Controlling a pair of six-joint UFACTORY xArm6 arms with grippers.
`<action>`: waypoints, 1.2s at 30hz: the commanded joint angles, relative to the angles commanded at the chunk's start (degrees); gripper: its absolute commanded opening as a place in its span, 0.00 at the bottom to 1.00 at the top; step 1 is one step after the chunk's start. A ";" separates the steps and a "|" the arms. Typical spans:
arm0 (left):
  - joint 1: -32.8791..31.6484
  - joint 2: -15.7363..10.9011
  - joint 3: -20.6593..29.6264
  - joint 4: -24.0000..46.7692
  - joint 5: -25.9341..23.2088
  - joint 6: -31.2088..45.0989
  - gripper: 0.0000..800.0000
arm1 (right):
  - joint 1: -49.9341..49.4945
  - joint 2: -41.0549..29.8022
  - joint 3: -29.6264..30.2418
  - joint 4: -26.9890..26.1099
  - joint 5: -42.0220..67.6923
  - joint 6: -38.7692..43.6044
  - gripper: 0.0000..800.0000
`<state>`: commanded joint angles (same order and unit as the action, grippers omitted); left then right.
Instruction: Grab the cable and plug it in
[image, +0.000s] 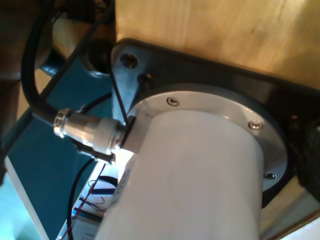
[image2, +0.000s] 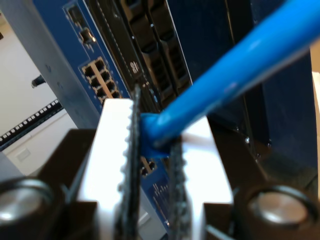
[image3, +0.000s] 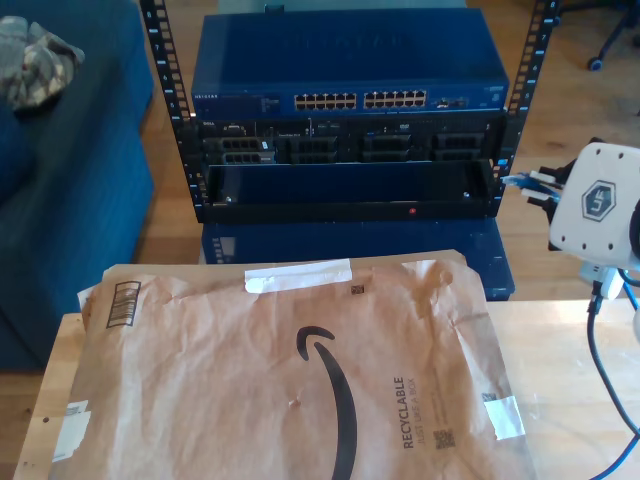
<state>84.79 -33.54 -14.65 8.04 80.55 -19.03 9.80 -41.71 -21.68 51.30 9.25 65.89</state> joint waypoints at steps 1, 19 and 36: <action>0.53 -0.09 0.18 -0.09 -0.18 1.23 1.00 | -0.26 0.09 -0.09 0.00 0.00 0.00 0.00; 13.27 7.38 7.12 -0.88 -18.64 14.51 1.00 | -0.70 -0.44 2.46 0.26 -0.18 0.18 0.00; 13.27 7.38 7.03 -0.88 -18.64 14.59 1.00 | 0.70 5.19 -0.44 0.18 -4.75 -0.26 0.00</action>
<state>98.07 -26.15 -7.62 7.16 61.91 -4.44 10.51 -36.53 -22.12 51.47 4.51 65.63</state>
